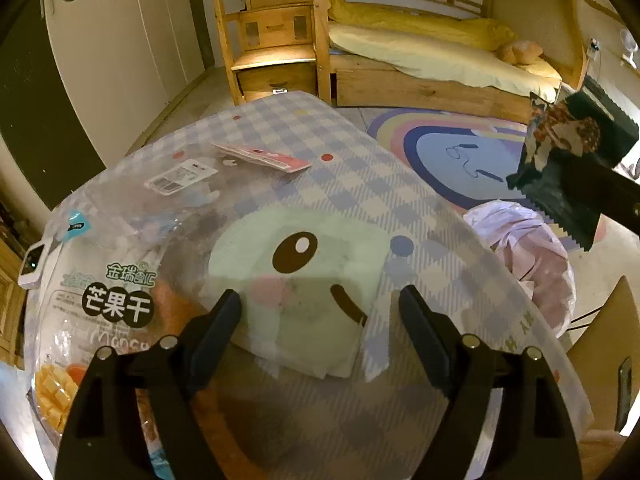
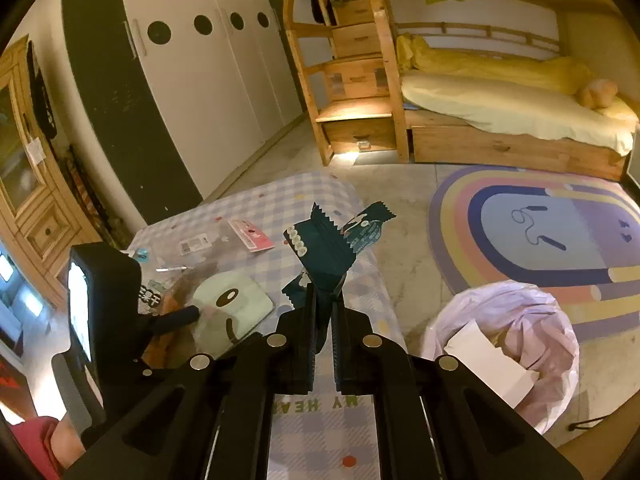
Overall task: Collect trash
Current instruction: 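Carry the green wrapper and clear face-print bag over the trash bag and release both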
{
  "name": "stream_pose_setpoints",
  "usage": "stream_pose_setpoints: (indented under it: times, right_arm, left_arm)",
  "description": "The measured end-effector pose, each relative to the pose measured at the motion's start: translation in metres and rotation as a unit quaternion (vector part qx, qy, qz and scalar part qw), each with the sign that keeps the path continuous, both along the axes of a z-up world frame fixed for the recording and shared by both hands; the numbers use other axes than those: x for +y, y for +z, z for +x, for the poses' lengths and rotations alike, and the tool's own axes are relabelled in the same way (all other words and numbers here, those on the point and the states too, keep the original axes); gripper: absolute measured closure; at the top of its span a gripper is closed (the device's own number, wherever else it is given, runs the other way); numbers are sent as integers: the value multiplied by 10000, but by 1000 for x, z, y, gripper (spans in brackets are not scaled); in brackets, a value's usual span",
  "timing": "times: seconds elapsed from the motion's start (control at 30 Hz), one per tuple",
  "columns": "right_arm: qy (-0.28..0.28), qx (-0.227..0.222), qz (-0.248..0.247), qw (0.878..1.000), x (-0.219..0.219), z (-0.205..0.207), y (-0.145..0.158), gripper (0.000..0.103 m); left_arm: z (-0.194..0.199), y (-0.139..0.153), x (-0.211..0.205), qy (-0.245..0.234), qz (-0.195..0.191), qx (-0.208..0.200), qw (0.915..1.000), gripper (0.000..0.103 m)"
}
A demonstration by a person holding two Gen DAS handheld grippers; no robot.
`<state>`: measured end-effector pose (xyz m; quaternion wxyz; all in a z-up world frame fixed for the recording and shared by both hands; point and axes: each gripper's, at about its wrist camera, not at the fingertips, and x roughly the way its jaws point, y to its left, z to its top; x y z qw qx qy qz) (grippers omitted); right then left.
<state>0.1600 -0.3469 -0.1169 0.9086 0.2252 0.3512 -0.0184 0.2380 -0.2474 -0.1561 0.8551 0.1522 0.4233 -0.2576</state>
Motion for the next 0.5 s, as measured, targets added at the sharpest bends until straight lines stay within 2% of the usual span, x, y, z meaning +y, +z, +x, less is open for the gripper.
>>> stream_pose_setpoints:
  times: [0.1, 0.17, 0.2, 0.27, 0.3, 0.4, 0.5]
  right_arm:
    - [-42, -56, 12, 10000, -3, -4, 0, 96]
    - [-102, -109, 10, 9999, -4, -7, 1, 96]
    - [-144, -129, 3, 9998, -5, -9, 2, 96]
    - [-213, -161, -11, 9996, -8, -15, 5, 96]
    - [-228, -161, -1, 9996, -9, -16, 6, 96]
    - [-319, -195, -92, 9993, -17, -28, 13, 96]
    - [-494, -188, -251, 9983, -30, -48, 15, 96]
  left_arm:
    - [-4, 2, 2, -90, 10, -54, 9999, 52]
    - [-10, 3, 2, -148, 46, -158, 9998, 61]
    - [-15, 6, 2, -172, 5, -195, 9997, 70]
    - [-27, 17, 6, -245, -259, -322, 9988, 85]
    - [-32, 23, 7, -305, -439, -354, 9979, 90]
    - [-59, 46, 16, -612, -1233, -409, 9896, 91]
    - [-86, 65, 18, -990, -1738, -598, 9780, 91]
